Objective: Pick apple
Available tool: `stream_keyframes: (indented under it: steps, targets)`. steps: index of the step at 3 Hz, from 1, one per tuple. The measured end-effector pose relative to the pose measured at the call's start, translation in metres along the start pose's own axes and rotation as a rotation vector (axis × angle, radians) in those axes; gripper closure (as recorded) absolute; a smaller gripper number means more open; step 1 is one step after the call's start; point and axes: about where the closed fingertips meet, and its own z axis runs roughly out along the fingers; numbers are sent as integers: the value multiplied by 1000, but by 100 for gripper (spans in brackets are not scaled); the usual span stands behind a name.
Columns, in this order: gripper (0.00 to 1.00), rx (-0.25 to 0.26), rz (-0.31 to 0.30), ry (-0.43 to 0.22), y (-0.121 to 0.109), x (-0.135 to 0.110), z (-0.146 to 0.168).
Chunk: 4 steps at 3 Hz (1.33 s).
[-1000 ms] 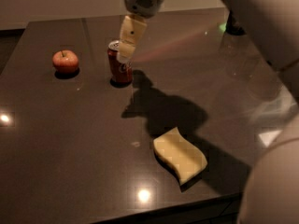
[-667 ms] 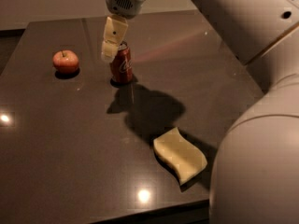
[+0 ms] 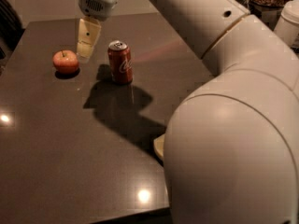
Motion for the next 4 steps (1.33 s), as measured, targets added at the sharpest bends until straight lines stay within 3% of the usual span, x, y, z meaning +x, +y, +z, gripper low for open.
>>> stream_keyframes:
  steps: [1,4]
  targets:
    - [0,-7,25,12,-1,-21,26]
    - [0,-22,90,78,-9,-39,90]
